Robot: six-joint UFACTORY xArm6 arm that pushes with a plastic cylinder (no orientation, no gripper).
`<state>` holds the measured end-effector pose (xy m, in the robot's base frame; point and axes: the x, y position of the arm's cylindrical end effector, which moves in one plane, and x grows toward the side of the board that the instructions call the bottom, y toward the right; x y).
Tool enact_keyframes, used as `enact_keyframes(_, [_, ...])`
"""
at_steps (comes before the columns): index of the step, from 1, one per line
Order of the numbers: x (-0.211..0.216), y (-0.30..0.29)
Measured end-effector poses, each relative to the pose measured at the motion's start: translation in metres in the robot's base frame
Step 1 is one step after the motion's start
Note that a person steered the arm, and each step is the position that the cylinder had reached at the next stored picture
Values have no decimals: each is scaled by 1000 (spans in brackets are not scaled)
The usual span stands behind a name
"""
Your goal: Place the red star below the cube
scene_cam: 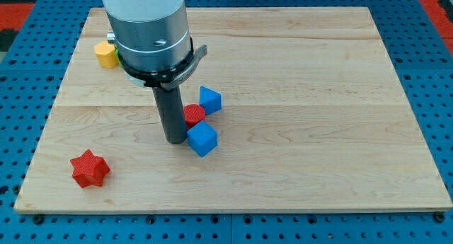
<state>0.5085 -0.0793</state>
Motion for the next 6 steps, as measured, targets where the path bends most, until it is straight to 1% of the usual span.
enact_keyframes(1, [1, -21])
enact_keyframes(2, [0, -67])
enact_keyframes(4, [2, -199])
enact_keyframes(5, [34, -225])
enact_keyframes(6, [70, -201])
